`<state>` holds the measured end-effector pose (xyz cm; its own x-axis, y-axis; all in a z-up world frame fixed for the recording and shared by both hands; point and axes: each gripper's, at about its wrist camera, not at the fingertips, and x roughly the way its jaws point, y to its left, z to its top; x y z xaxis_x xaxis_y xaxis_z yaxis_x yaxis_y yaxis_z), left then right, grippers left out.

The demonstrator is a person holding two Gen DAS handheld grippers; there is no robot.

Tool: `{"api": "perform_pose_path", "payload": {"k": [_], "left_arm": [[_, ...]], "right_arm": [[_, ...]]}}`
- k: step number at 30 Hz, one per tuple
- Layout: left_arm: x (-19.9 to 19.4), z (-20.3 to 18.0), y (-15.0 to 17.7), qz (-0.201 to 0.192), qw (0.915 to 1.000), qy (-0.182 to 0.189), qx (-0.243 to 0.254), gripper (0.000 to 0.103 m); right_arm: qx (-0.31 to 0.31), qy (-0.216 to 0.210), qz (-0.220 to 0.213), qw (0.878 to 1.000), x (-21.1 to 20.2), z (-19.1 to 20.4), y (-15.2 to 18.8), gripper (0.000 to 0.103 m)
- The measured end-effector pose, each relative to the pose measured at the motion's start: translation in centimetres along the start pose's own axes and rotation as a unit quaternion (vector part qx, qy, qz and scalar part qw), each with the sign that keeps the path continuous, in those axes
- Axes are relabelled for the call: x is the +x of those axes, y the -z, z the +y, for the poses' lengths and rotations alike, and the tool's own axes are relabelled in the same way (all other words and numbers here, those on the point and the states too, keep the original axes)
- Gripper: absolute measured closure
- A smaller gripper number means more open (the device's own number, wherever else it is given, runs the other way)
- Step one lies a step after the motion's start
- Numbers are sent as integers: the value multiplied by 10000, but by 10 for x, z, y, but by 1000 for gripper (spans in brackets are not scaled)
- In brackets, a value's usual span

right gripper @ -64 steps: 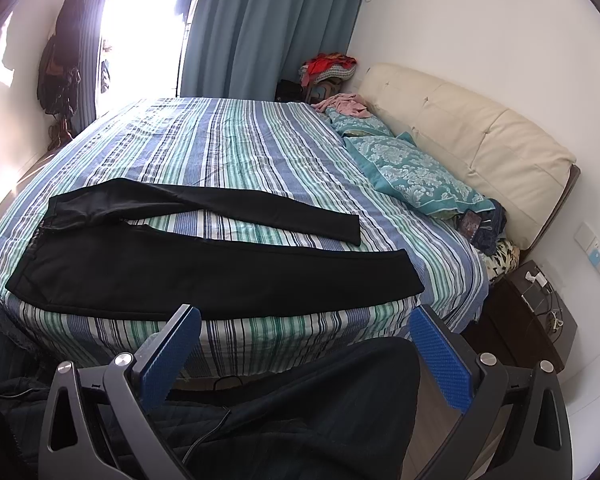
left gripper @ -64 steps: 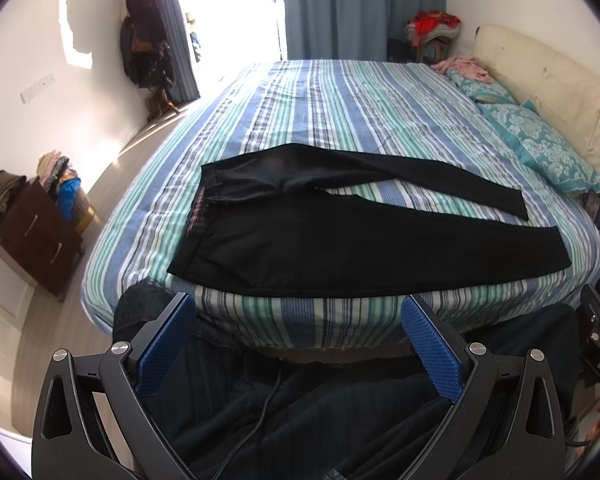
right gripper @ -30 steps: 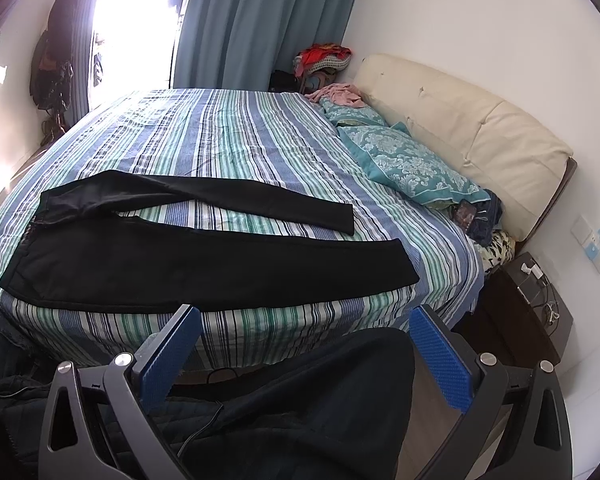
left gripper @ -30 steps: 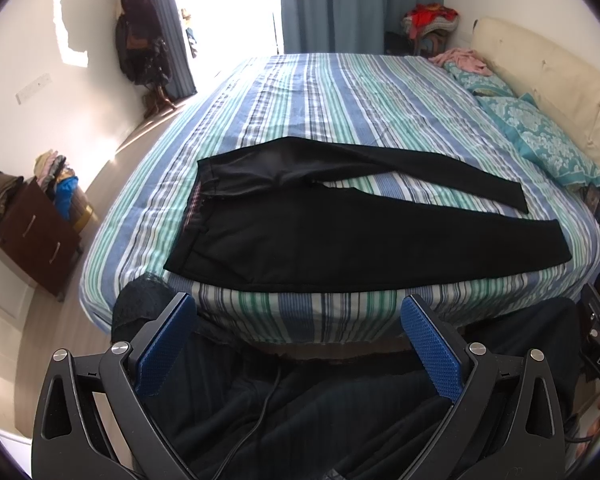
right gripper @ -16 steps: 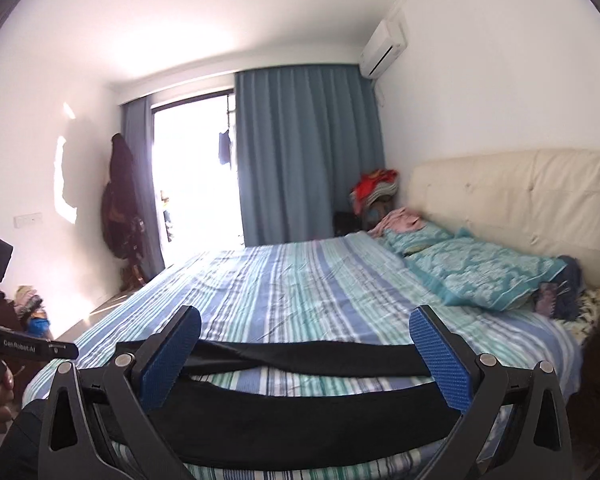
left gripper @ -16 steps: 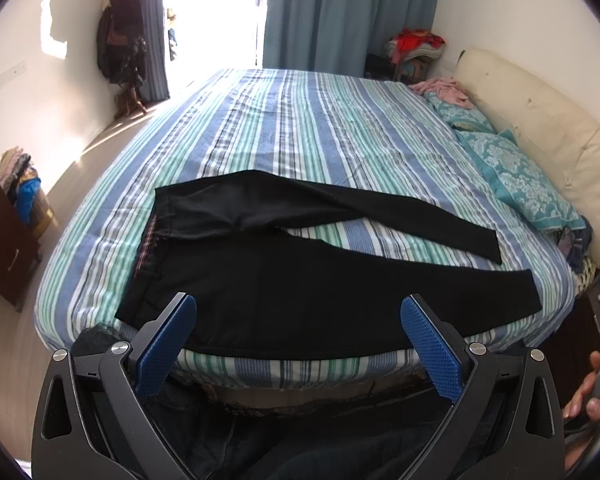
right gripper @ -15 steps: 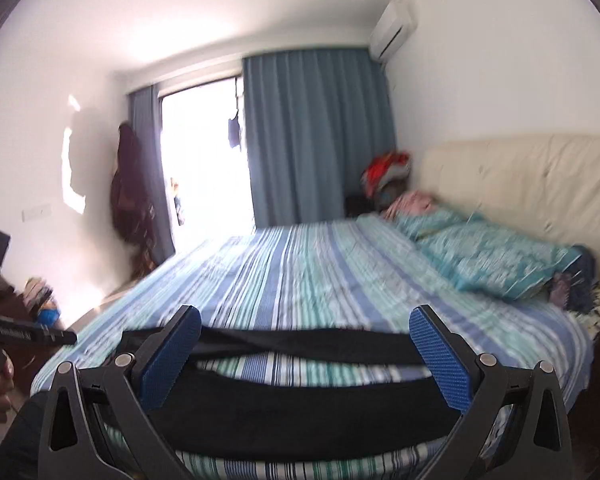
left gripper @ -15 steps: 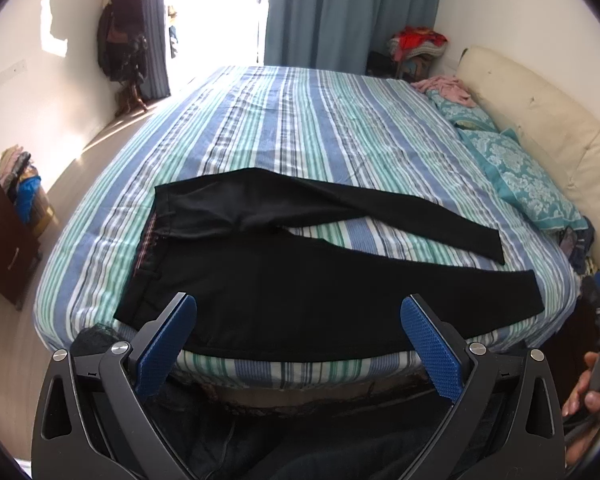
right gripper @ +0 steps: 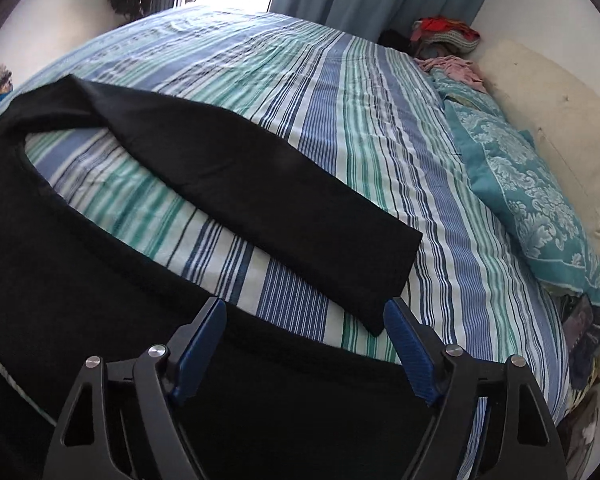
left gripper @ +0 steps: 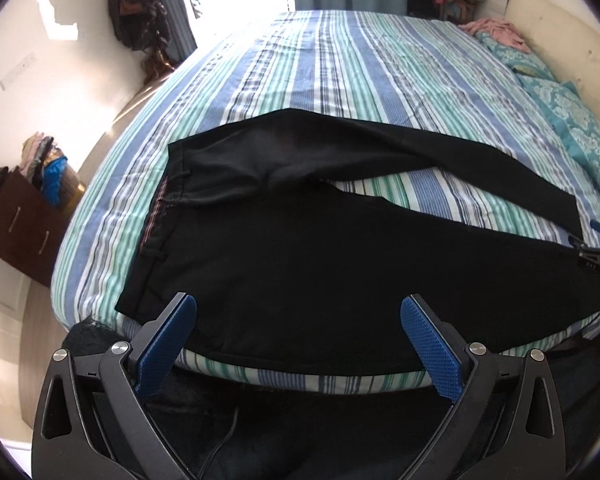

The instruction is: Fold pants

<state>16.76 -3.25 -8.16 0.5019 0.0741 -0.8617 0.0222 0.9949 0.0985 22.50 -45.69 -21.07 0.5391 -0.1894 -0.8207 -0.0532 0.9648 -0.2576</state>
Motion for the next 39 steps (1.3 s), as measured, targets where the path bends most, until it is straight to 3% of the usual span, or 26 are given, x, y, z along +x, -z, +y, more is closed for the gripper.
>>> {"api": "perform_pose_path", "payload": {"k": [4, 6, 7, 8, 9, 11, 13, 14, 15, 17, 20, 23, 25, 27, 30, 32, 33, 35, 36, 37, 39], "left_arm": [[17, -13, -7, 186, 9997, -73, 121, 1], [27, -19, -7, 273, 9994, -111, 205, 1], [32, -21, -8, 325, 9991, -138, 246, 1], [37, -23, -9, 379, 9988, -163, 282, 1], [42, -26, -10, 418, 9985, -163, 303, 1], [46, -28, -17, 415, 9986, -111, 292, 1], [48, -30, -28, 329, 9992, -67, 231, 1], [49, -32, -34, 289, 9994, -50, 193, 1], [51, -34, -41, 263, 9995, -29, 156, 1], [54, -37, -53, 256, 9996, 13, 106, 1], [60, -38, -61, 192, 9998, 36, 27, 1], [77, -39, -57, 365, 9993, -17, 8, 1], [93, -39, -52, 596, 9982, -26, 16, 1], [105, -40, -47, 781, 9969, -94, 60, 1], [114, -41, -42, 878, 9958, -226, 91, 1], [120, -42, -38, 927, 9953, -261, 83, 1], [123, -44, -38, 974, 9948, -277, 91, 1], [129, -47, -34, 1056, 9938, -312, 167, 1], [131, -50, -33, 1104, 9931, -331, 233, 1], [132, -52, -32, 1123, 9927, -333, 296, 1], [131, -53, -34, 1013, 9937, -323, 366, 1]], "right_arm": [[-560, 446, 271, 9971, 53, 6, -12, 22], [-650, 481, 93, 9967, 64, 6, -16, 22], [-616, 457, -5, 9971, 65, 2, -20, 27], [-602, 448, 23, 9972, 67, -1, -27, 68], [-602, 318, 166, 9975, 70, -6, -36, 101], [-511, 166, 214, 9983, 65, -22, -67, 99], [-328, 247, -110, 9991, 50, -48, -118, 99], [-122, 323, -243, 9991, 46, -66, -148, 91], [177, 395, -309, 9986, 46, -86, -178, 57], [864, 794, -87, 9930, 59, -126, -228, 19], [1625, 1106, -126, 9804, 72, -171, -250, 20], [2449, 494, 38, 9683, 100, -192, -225, 24], [3080, -58, 209, 9512, 129, -200, -198, 33], [3819, -780, 248, 9206, 159, -206, -172, 42], [4762, -1643, 71, 8638, 197, -205, -147, 44], [5010, -1916, -122, 8439, 214, -198, -149, 44], [5032, -2020, -201, 8400, 222, -195, -155, 44], [4966, -1848, -134, 8480, 235, -186, -171, 47], [4825, -1597, -64, 8612, 236, -181, -179, 78], [4580, -1174, 51, 8812, 232, -176, -188, 97], [4104, -661, -77, 9095, 214, -172, -196, 97]]}}
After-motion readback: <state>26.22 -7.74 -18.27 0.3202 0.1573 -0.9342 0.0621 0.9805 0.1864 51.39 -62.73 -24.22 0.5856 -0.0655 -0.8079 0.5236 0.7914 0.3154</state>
